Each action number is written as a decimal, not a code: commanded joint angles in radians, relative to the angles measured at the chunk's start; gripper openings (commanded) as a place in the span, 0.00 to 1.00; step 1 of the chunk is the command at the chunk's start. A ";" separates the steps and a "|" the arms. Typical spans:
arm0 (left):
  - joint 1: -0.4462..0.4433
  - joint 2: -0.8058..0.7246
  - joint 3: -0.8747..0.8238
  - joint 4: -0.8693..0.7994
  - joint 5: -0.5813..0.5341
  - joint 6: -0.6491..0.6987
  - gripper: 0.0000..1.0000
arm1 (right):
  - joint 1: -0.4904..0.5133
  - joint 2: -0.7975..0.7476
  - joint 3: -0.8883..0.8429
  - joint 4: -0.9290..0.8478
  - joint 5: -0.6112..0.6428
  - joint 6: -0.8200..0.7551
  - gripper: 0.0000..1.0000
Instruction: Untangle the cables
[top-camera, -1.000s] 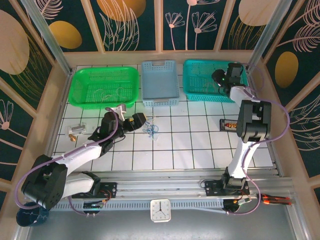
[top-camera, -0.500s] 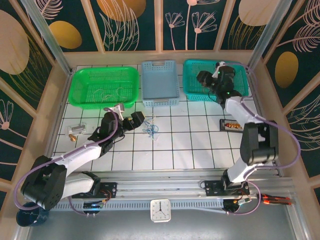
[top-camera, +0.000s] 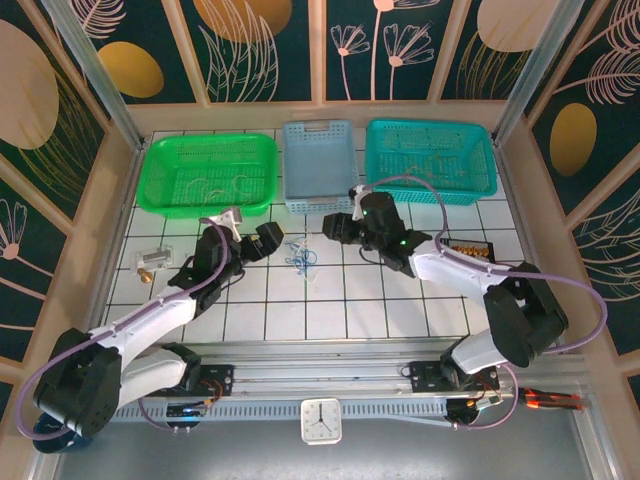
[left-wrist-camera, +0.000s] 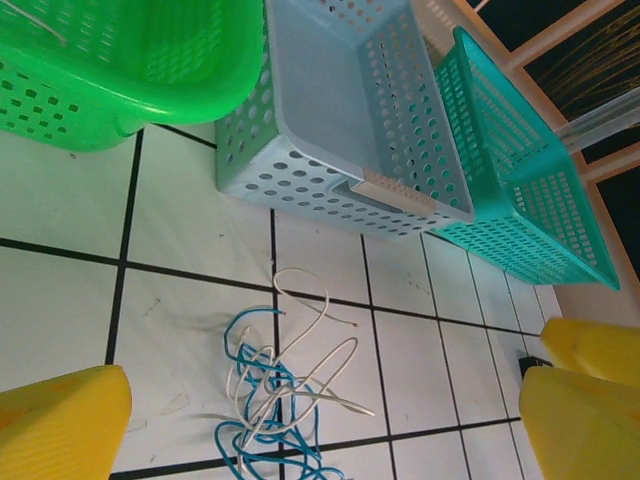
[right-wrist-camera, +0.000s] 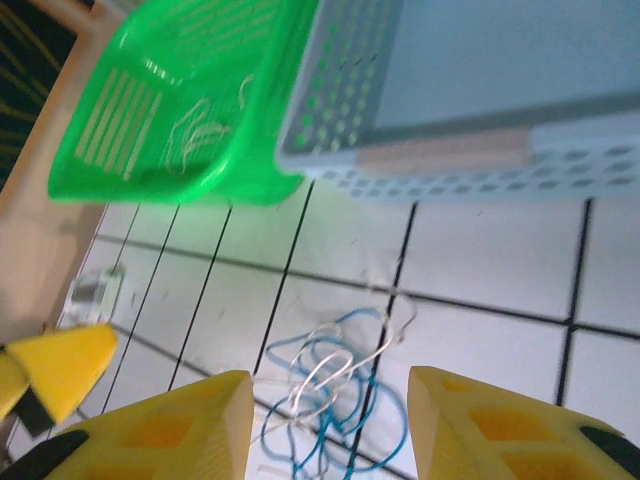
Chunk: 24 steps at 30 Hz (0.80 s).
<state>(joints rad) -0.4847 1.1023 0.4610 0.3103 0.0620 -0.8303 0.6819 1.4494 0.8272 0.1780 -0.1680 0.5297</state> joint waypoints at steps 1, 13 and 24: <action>-0.003 -0.022 0.021 -0.017 -0.013 0.007 0.99 | 0.025 0.012 -0.047 0.028 0.009 -0.002 0.45; -0.003 0.038 0.044 -0.068 0.076 0.014 0.99 | 0.138 0.132 -0.054 0.067 -0.032 -0.061 0.44; -0.003 0.054 0.055 -0.070 0.101 0.021 0.99 | 0.157 0.233 -0.024 0.104 -0.041 -0.069 0.40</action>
<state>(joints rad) -0.4847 1.1477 0.4866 0.2493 0.1379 -0.8268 0.8322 1.6630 0.7650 0.2386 -0.2039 0.4767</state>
